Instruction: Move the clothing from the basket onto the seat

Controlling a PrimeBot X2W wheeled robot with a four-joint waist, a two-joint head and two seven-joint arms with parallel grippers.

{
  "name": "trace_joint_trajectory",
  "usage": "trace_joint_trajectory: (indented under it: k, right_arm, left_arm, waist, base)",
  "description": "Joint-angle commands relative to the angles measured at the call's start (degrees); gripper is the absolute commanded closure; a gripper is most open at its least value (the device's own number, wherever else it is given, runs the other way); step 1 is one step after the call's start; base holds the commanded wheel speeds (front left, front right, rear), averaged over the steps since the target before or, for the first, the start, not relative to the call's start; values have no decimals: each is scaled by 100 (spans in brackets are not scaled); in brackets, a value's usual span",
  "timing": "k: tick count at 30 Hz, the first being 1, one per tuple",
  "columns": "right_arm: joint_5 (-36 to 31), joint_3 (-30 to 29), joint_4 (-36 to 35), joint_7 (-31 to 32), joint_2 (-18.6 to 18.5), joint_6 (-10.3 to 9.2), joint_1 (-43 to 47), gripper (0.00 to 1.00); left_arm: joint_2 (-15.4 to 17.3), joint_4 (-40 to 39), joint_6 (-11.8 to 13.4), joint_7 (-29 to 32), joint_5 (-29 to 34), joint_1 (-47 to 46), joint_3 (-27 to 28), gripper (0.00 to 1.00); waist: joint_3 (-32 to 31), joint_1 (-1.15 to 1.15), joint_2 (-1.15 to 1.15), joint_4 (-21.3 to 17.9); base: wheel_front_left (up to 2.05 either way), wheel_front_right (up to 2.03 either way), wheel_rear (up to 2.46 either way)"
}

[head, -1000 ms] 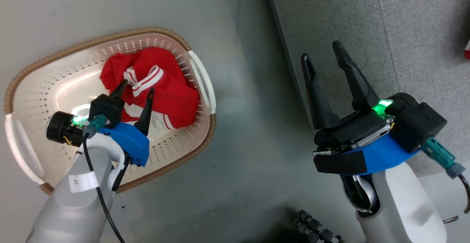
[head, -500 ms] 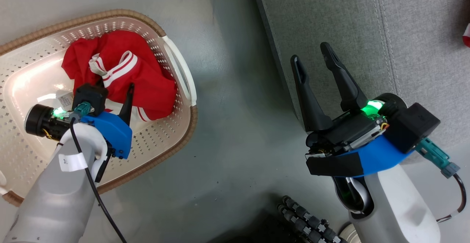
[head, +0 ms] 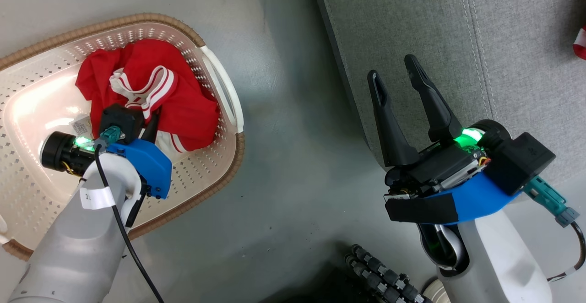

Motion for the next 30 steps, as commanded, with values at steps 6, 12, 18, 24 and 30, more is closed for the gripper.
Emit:
trace_joint_trajectory:
  k: [6, 12, 18, 24, 30]
  right_arm:
    - [18, 17, 14, -32, 10, 1, -37, 0]
    - [-10, 116, 71, -32, 10, 1, -154, 0]
    - [-220, 30, 265, -32, 10, 1, -240, 0]
    - [-657, -217, 668, 0, 7, 1, -124, 0]
    - [-1166, -658, 899, 284, 4, 1, 142, 0]
  left_arm:
    - [72, 68, -6, -48, -191, -142, -151, 100]
    - [107, 107, -6, -108, -330, -136, -199, 100]
    - [-78, 88, -6, -177, -451, 65, -266, 100]
    - [-410, -8, -6, -203, -592, 408, -459, 100]
    - [-682, -388, -6, -205, -656, 787, -632, 100]
  waist:
    - [-16, 0, 0, 4]
    - [-108, 0, 0, -12]
    - [-531, 0, 0, 200]
    - [-1250, 0, 0, 578]
    - [-2020, 0, 0, 1053]
  base:
    - [0, 0, 0]
    - [0, 0, 0]
    - [0, 0, 0]
    - [0, 0, 0]
    - [0, 0, 0]
